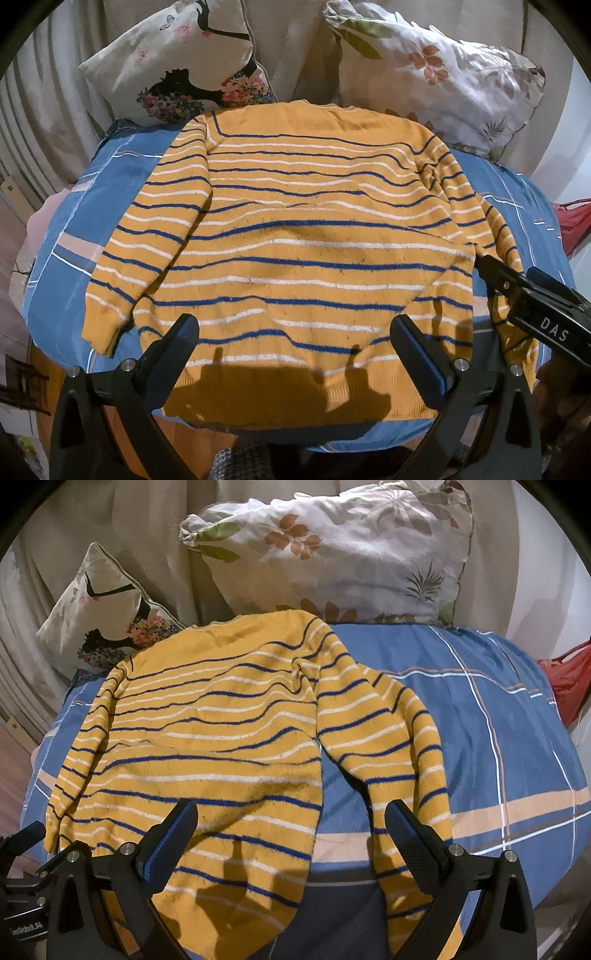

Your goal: Fold small clothes

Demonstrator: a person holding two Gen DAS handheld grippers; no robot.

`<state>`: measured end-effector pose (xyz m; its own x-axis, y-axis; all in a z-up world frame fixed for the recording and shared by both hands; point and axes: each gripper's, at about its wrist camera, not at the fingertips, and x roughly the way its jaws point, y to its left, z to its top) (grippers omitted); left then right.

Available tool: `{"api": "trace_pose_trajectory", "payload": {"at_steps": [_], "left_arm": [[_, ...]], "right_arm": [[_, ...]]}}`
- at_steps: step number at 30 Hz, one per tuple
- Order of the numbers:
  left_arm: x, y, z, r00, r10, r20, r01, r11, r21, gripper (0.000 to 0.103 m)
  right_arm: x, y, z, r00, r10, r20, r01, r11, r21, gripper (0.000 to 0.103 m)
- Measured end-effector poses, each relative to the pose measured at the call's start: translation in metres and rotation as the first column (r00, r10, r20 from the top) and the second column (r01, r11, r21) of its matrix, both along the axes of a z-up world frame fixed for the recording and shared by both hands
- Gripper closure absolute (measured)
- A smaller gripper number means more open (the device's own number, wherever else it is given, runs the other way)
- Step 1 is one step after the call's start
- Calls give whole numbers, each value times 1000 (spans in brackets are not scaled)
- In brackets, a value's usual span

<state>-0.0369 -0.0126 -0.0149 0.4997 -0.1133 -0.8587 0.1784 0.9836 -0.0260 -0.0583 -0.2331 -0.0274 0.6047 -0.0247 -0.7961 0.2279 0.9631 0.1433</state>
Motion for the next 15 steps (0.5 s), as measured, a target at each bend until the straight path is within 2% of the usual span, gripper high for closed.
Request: {"api": "trace_pose_trajectory", "payload": {"at_steps": [4,7,11,15], "left_arm": [[-2,10,0,999,34,-3,-34,999,-6,0],[0,28,-3,995,95,-5,-95,995,-9,0],[2,56,-8,982,189,-6,-189,982,7,0],[2,70,-13,972,236,3,-236,971,31,0]], "right_arm": [[-4,0,-4,1000,1,-9,-1,1000,11,0],[-7,2,-8,1000,8,-14,-8,1000,19,0],[-9,7,-14,999,28,-28,-27,999,23,0],[-11,9,-19,998,41,-46,-39,999,32,0]]}}
